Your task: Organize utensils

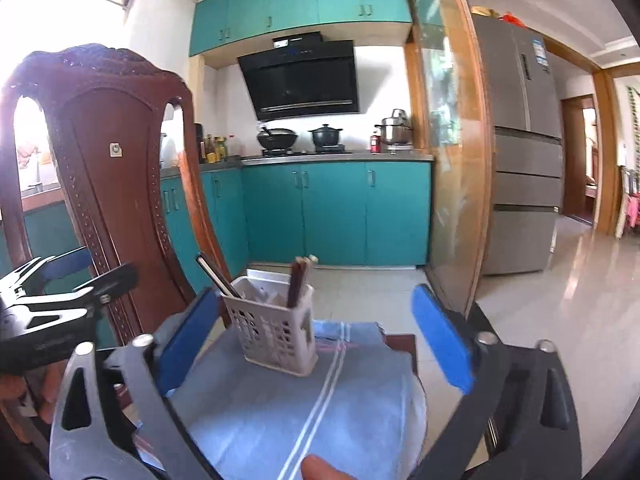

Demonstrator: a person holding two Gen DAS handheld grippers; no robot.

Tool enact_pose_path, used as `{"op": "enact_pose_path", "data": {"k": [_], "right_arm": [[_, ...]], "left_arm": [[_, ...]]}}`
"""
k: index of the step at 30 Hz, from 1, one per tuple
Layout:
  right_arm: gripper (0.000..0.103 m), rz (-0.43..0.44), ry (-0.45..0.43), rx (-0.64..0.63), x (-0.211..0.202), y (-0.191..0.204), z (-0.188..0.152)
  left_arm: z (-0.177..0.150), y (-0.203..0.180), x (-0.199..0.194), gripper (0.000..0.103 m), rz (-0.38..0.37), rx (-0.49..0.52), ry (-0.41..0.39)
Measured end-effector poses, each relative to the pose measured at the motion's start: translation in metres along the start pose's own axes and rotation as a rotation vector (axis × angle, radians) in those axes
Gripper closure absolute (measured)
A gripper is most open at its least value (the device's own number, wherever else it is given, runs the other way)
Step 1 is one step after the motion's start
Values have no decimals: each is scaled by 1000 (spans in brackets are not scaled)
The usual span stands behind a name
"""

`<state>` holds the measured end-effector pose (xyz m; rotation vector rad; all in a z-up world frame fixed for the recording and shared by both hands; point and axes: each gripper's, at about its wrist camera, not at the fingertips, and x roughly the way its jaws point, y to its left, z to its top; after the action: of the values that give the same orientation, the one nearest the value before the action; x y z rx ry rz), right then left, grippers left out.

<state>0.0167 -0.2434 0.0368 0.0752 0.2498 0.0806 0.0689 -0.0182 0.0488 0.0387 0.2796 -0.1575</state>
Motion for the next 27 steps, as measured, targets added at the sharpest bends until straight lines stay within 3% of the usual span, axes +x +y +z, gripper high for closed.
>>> {"op": "enact_pose_path", "data": {"k": [7, 12, 20, 27], "right_arm": [[3, 17, -11, -43, -32, 11, -18], [3, -4, -1, -118, -42, 25, -22], [3, -79, -26, -139, -50, 33, -21], [3, -85, -50, -134, -59, 37, -21]], "left_arm": [[-39, -3, -40, 4, 24, 13, 45], [-46, -2, -48, 4, 29, 28, 84], [-42, 12, -67, 4, 38, 6, 59], [-41, 10, -77, 4, 34, 22, 42]]}}
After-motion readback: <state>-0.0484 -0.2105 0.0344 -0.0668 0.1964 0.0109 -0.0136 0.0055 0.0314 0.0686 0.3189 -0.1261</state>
